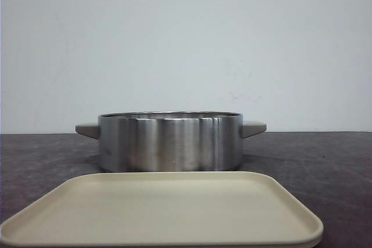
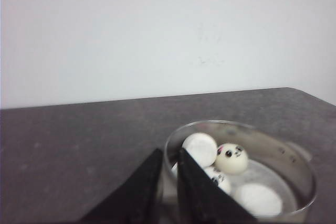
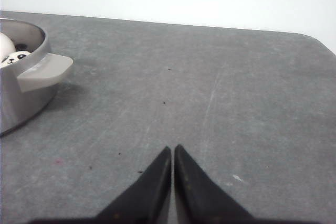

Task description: Steam buns

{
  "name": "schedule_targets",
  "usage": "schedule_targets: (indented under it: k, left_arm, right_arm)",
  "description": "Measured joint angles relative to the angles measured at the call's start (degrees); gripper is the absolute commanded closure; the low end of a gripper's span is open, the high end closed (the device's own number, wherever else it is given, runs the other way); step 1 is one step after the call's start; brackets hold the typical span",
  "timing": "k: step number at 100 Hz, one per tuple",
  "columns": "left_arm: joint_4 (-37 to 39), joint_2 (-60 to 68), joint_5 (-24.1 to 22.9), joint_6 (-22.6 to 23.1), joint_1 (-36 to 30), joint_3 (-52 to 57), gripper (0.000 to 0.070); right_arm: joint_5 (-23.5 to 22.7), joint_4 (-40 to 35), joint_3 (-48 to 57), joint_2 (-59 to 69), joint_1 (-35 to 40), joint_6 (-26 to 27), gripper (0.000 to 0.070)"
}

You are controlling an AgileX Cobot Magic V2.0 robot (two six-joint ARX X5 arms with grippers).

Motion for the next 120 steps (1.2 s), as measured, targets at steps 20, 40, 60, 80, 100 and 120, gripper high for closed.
schedule_targets:
  k: [20, 40, 60, 80, 100, 120]
  left_arm:
    - [0.3, -11.6, 0.1, -0.8, 6.0, -9.5, 0.0700]
    - [0.8, -15.7, 0.0, -1.0, 9.9, -15.0, 0.0700]
    - [-2.6, -15.7, -0.2, -0.5, 10.3, -15.4, 0.0700]
    - [-9.9, -15.7, -2.5, 1.4, 11.0, -15.4, 0.0700]
    - [-11.0, -15.6, -3.0, 3.3, 12.4, -15.4, 0.0700]
    - [-10.9, -15.6, -3.7, 4.8, 14.3, -15.4, 0.0700]
  right_arm:
    - [0.0, 0.0, 0.0, 0.0, 0.0, 0.0, 0.0693]
    - [0.0, 0.0, 0.0, 0.0, 0.0, 0.0, 0.0693]
    - [0.0, 0.1, 0.0, 0.0, 0.0, 0.0, 0.0693]
    - [0.0, 0.1, 0.0, 0.0, 0.0, 0.0, 0.0693]
    - [0.0, 0.1, 0.0, 0.0, 0.0, 0.0, 0.0693]
    - [0.0, 0.1, 0.0, 0.0, 0.0, 0.0, 0.0693]
